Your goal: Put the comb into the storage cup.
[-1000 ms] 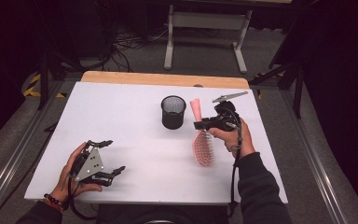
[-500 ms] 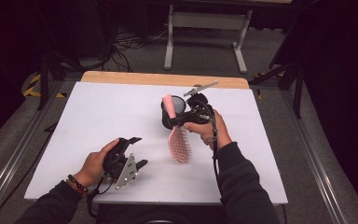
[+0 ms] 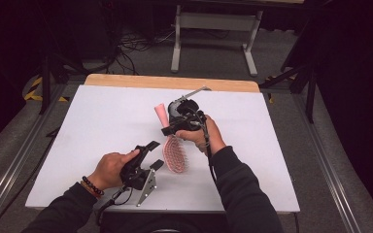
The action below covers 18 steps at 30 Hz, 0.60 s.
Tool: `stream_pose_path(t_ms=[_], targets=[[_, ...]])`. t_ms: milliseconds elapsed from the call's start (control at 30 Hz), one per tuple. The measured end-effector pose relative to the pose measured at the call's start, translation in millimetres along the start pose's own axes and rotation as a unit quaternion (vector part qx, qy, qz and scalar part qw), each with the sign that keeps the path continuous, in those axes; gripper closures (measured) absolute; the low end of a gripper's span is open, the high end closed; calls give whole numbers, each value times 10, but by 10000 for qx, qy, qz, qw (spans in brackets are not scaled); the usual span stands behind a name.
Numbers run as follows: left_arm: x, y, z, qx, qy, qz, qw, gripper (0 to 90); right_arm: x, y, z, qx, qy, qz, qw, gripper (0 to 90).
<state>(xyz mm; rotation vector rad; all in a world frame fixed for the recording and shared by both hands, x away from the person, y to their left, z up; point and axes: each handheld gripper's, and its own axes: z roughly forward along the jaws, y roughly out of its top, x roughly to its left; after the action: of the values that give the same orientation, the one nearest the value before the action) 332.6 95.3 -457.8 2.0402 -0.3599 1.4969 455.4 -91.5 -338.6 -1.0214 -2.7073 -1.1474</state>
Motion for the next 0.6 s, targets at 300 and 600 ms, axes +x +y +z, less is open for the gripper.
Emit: stream_pose_path(t_ms=[300, 600], targets=[[-133, 121, 19, -90, 253, 740, 9969, 260, 25, 82, 183, 352, -94, 69, 9993, 699], [-227, 251, 113, 32, 234, 1498, 9884, 333, 152, 220, 377, 761, -335, -35, 9965, 698]])
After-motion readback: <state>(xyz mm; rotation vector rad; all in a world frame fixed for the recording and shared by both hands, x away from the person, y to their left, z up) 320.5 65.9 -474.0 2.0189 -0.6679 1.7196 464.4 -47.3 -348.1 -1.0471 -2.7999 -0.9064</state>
